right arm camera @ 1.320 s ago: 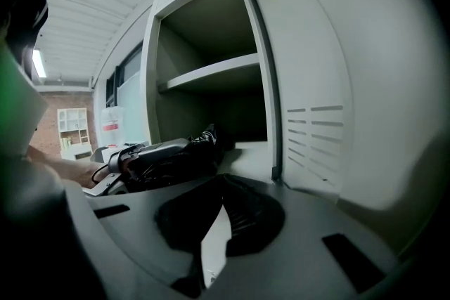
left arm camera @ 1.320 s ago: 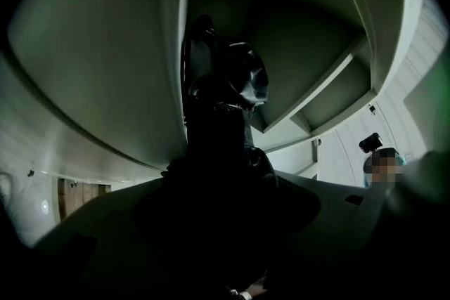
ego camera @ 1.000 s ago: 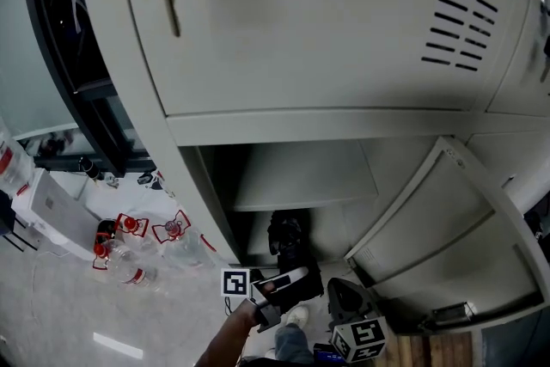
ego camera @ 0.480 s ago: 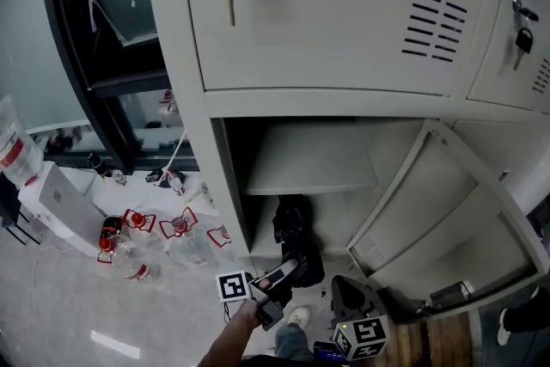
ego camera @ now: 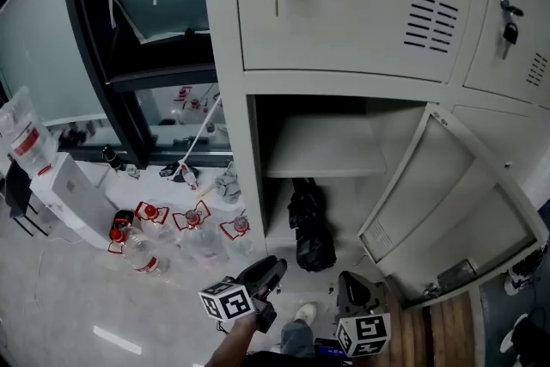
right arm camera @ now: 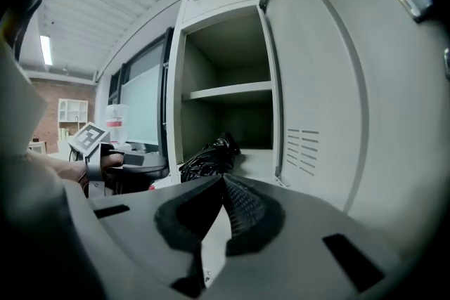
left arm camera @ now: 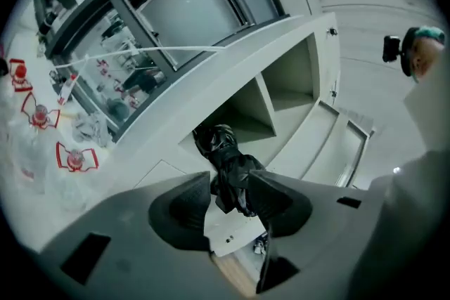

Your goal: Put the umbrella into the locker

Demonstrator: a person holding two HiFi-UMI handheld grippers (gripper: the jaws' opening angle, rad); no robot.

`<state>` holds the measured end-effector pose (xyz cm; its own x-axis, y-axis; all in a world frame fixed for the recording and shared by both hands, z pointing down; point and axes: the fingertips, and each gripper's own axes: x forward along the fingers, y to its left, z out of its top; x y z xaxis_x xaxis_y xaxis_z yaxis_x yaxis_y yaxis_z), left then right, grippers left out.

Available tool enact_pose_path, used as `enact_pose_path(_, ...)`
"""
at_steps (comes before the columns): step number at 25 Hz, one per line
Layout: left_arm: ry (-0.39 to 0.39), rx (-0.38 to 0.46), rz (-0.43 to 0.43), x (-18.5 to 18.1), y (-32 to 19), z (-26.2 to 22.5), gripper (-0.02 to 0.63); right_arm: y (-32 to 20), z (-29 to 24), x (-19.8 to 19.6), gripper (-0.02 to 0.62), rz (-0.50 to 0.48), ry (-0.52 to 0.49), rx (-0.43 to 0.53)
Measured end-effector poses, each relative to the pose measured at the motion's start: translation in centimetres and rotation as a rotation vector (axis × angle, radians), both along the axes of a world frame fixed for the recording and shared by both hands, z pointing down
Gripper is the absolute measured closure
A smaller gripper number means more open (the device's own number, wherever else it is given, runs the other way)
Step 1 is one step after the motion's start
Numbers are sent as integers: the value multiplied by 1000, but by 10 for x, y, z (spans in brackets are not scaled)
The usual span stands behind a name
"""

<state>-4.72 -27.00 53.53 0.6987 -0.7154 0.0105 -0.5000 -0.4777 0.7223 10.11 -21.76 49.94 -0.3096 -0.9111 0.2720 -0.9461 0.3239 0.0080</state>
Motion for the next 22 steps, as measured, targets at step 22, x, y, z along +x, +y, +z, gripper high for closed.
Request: enact_pose_path(22,-140,153,-61,-16,12,-28,578,8,-17,-2,595,43,6,58)
